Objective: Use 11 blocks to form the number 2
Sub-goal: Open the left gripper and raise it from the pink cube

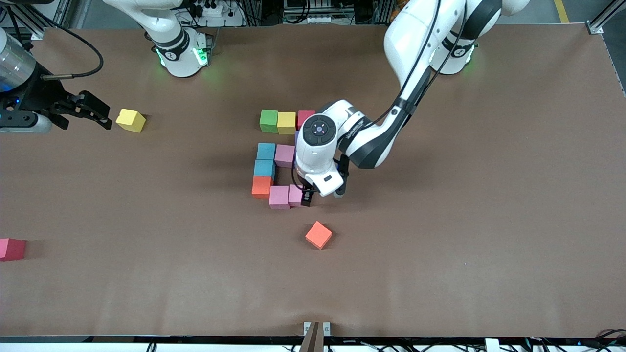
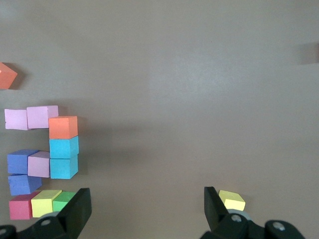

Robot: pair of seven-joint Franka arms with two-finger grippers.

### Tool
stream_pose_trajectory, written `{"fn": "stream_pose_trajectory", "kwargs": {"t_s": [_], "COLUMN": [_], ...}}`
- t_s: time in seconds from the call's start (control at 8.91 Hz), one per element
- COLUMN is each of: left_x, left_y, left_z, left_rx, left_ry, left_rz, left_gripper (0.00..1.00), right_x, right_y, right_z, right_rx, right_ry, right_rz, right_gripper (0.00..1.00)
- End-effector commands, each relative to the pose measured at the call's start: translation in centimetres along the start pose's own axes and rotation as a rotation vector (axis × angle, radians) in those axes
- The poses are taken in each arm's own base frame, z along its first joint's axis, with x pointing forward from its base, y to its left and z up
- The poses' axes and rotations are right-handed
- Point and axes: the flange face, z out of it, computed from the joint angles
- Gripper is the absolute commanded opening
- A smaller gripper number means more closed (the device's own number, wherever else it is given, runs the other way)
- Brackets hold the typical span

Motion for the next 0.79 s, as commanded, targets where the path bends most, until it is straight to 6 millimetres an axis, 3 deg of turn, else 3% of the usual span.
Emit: {"fn": "stream_pose_trajectory", "kwargs": {"t_s": [0.0, 0.22, 0.45, 0.56, 0.67], "left_x": [8.4, 19.2, 29.8, 33.6, 35.9], "left_y": [3.8, 7.7, 9.2, 9.1, 8.5], "left_z": [-5.0, -11.4, -16.4, -18.2, -19.5], "left_rx": [-0.005, -0.054, -0.069, -0.056, -0.022], "left_ry": [0.048, 0.054, 0.076, 0.09, 0.099], "left_rz": [0.015, -0.009, 0.02, 0.063, 0.124], "left_gripper": [0.8, 0.8, 0.8, 0.8, 0.8], "right_x": [-0.1, -0.1, -0.2, -0.2, -0.1], "right_y": [0.3, 0.3, 0.8, 0.8, 1.4], "right_z": [-0.9, -1.0, -1.5, -1.5, -1.7], "right_rx": [-0.012, -0.012, -0.012, -0.014, -0.012], "right_ry": [0.008, 0.01, 0.012, 0.01, 0.013], "right_rz": [-0.004, -0.004, 0.006, 0.006, 0.017], "right_gripper": [1.0, 1.0, 1.0, 1.0, 1.0]}}
